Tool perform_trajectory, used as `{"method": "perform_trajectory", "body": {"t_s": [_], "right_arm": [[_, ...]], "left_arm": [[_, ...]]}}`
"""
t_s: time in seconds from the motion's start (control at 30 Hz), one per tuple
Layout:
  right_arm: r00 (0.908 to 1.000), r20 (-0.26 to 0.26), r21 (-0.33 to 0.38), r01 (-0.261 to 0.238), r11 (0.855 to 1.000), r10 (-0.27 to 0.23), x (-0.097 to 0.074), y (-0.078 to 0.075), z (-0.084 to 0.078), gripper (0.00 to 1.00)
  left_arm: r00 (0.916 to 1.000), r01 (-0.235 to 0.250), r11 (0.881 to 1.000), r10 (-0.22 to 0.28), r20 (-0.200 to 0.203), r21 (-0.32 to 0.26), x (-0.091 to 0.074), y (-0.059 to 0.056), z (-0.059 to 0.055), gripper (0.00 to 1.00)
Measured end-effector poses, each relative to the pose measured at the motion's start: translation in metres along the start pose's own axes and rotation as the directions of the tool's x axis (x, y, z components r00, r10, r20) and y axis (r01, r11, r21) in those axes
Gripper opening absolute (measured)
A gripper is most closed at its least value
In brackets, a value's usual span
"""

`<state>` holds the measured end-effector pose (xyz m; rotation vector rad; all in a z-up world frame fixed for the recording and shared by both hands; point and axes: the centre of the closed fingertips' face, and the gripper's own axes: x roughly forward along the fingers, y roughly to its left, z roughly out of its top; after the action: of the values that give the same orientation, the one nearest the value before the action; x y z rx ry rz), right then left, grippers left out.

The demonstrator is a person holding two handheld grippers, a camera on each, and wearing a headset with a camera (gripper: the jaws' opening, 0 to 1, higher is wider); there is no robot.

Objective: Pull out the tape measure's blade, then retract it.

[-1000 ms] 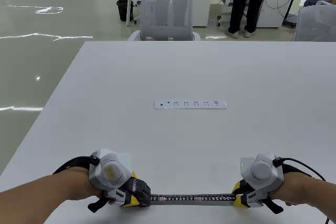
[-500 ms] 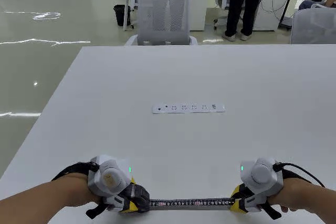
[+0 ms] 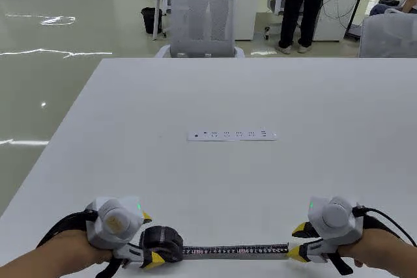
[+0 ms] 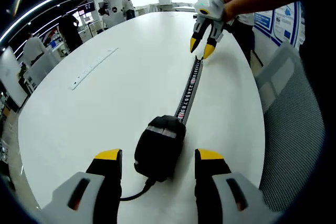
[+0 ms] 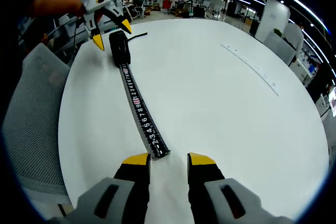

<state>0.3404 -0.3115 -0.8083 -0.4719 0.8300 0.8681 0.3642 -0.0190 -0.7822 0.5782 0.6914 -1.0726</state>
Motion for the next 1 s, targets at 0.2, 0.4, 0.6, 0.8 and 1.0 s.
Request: {"method": "perform_trajectory", "body": {"t_s": [0.2, 0.4, 0.6, 0.8, 1.0], "right_arm": [[0.9957, 0.056, 0.117, 0.067, 0.991, -0.074, -0.015, 0.004, -0.005, 0.43], [0.9862, 0.103, 0.188, 0.109, 0.976, -0.13, -0.032, 0.017, -0.012, 0.59], [0.9827, 0.101, 0.247, 0.127, 0.961, -0.156, -0.044, 0.036, -0.032, 0.66], [0.9685, 0.135, 0.31, 0.16, 0.937, -0.21, -0.061, 0.05, -0.044, 0.78], [0.944, 0.164, 0.355, 0.214, 0.91, -0.286, -0.082, 0.057, -0.054, 0.94]], "left_arm": [[0.9932, -0.096, 0.985, 0.105, 0.052, -0.144, -0.031, 0.001, -0.024, 0.64], [0.9766, -0.162, 0.954, 0.192, 0.097, -0.253, -0.057, 0.002, -0.037, 0.73], [0.9597, -0.168, 0.927, 0.232, 0.16, -0.335, -0.073, -0.005, -0.041, 0.87], [0.9464, -0.146, 0.906, 0.245, 0.211, -0.397, -0.086, -0.022, -0.041, 0.99], [0.9373, -0.149, 0.889, 0.266, 0.225, -0.433, -0.096, -0.032, -0.053, 0.99]]}}
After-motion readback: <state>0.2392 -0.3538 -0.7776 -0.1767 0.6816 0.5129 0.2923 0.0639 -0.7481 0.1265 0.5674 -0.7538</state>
